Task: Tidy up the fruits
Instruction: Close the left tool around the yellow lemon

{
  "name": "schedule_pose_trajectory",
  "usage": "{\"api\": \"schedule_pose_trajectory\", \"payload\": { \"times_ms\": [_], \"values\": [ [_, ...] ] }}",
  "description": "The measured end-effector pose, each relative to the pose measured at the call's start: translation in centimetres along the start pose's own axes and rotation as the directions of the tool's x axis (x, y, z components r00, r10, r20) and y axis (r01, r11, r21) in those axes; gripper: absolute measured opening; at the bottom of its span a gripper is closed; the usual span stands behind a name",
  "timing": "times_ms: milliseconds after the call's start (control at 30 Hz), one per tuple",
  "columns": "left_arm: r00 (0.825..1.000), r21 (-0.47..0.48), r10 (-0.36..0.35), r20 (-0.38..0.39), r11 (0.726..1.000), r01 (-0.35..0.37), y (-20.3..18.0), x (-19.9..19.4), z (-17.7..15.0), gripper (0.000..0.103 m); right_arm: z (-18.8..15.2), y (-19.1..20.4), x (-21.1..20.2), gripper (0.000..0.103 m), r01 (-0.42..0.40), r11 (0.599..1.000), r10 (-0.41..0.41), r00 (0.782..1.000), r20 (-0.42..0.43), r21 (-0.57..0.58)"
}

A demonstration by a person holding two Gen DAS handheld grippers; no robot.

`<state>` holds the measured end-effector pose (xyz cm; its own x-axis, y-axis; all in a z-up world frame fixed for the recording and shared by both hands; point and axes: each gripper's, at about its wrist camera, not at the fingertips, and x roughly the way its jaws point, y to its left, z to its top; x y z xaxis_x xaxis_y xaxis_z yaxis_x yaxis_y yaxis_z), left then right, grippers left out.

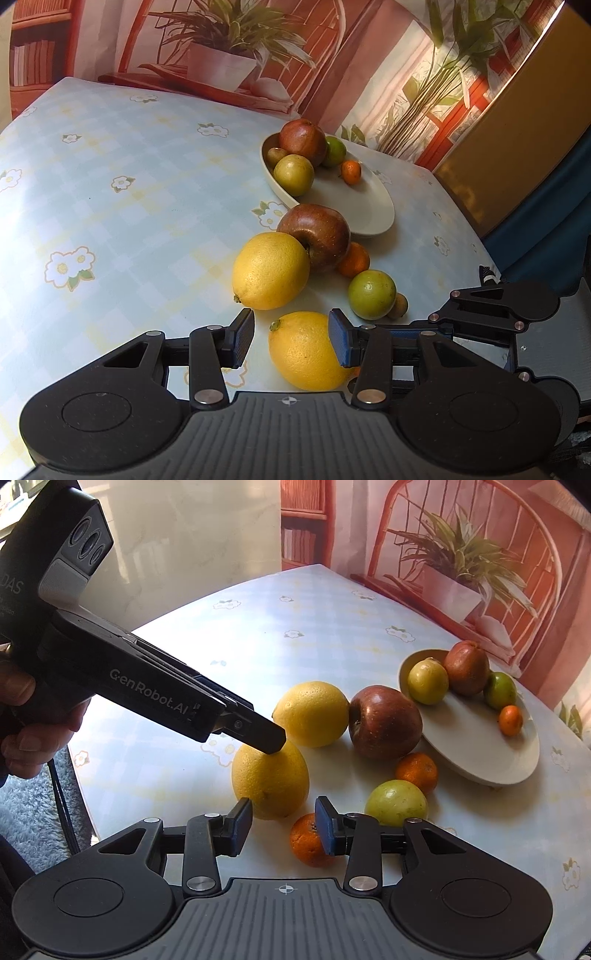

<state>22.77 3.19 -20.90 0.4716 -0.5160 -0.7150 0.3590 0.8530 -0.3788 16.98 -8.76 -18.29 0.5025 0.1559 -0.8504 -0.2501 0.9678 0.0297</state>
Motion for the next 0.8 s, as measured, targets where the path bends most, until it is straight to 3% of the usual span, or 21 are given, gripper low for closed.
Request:
{"api": "schedule_pose_trajectory", "payload": {
  "times_ms": [800],
  "values": [
    [0.998, -0.08, -0.066, -0.007, 0.995, 0.066, 1.1, 0.4, -0.2, 0.047, 1.3, -0.1, 3.2, 0.048, -0.005, 0.995, 0.01, 0.999, -0.048, 0.101]
  ]
}}
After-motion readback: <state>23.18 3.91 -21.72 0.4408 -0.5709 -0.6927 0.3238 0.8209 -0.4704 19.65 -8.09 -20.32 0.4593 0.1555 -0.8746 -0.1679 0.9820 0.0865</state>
